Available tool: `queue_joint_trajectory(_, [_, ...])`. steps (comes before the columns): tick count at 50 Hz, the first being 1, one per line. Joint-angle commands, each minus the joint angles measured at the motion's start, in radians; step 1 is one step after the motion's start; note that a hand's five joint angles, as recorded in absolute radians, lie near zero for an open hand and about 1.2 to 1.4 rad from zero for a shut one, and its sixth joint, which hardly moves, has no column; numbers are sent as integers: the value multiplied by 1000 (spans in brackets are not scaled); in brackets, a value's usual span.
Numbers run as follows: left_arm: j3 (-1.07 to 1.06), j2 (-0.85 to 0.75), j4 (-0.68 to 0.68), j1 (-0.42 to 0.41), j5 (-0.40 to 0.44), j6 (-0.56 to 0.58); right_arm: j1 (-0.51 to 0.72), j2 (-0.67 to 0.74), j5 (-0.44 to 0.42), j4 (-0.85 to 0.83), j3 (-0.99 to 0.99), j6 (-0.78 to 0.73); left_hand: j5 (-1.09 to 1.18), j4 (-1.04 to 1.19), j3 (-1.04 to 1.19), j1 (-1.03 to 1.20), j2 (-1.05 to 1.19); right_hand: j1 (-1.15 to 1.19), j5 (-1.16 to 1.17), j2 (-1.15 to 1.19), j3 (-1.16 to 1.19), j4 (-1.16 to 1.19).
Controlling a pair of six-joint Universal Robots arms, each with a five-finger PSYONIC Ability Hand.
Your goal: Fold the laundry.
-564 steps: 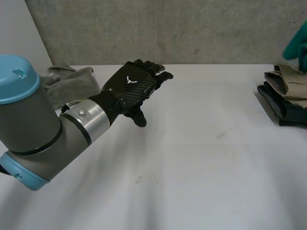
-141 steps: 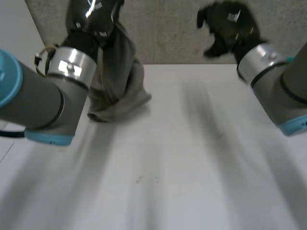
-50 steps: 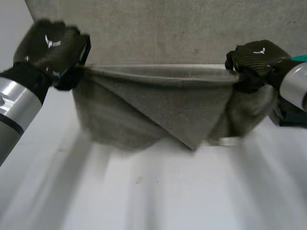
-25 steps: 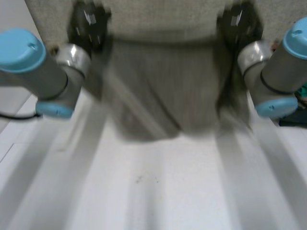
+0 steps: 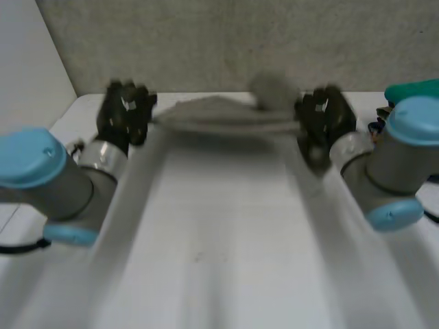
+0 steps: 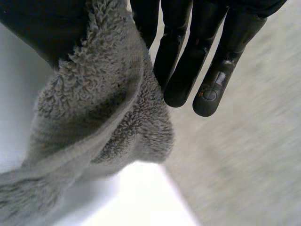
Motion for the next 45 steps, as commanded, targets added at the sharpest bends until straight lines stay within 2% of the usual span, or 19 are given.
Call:
queue_joint_trajectory(1, [-92,-26,-71,-30,2,-2,-8,69,3,76,53,34,260,193,203,260,200,288,107,90,70,69])
queue_joint_trajectory(2, [-95,-23,-77,-36,2,-5,-11,69,3,88,56,46,260,193,203,260,200,124,-57,-74,-94,-95])
queue_joint_trajectory(3, [-100,-20,-93,-45,2,-5,-14,65,7,111,59,78,260,193,203,260,200,-139,-320,-337,-357,-358])
queue_joint_trajectory(6, [-106,3,-113,-44,-1,-5,-28,54,7,148,64,145,260,193,203,260,200,-347,-528,-544,-565,-565])
queue_joint_trajectory(7, [-113,25,-122,-42,-1,-5,-52,42,7,172,68,203,260,193,203,260,200,-502,-683,-699,-720,-720])
queue_joint_trajectory(9, [-121,42,-128,-42,-1,-7,-80,14,7,195,74,273,260,193,203,260,200,-576,-757,-774,-794,-795])
queue_joint_trajectory(15, [-147,84,-133,-38,-1,-11,-192,-95,0,270,128,539,260,193,203,260,200,-582,-763,-780,-800,-801])
queue_joint_trajectory(19, [-159,97,-133,-33,-1,-11,-247,-101,-12,321,169,603,260,193,203,260,200,-562,-743,-759,-780,-780])
queue_joint_trajectory(25, [-166,95,-134,-33,-1,-13,-282,-98,-72,372,208,601,260,193,203,260,200,-451,-631,-648,-669,-669])
queue_joint_trajectory(30, [-166,94,-134,-33,-1,-28,-296,-49,-179,401,211,609,260,193,203,260,200,-412,-593,-610,-630,-631])
queue_joint_trajectory(32, [-166,92,-134,-33,-1,-34,-293,-40,-196,412,209,610,260,193,203,260,200,-418,-599,-615,-636,-636])
queue_joint_trajectory(45, [-160,92,-134,-27,2,-42,-279,-57,-207,378,254,591,260,193,203,260,200,-503,-684,-701,-721,-722])
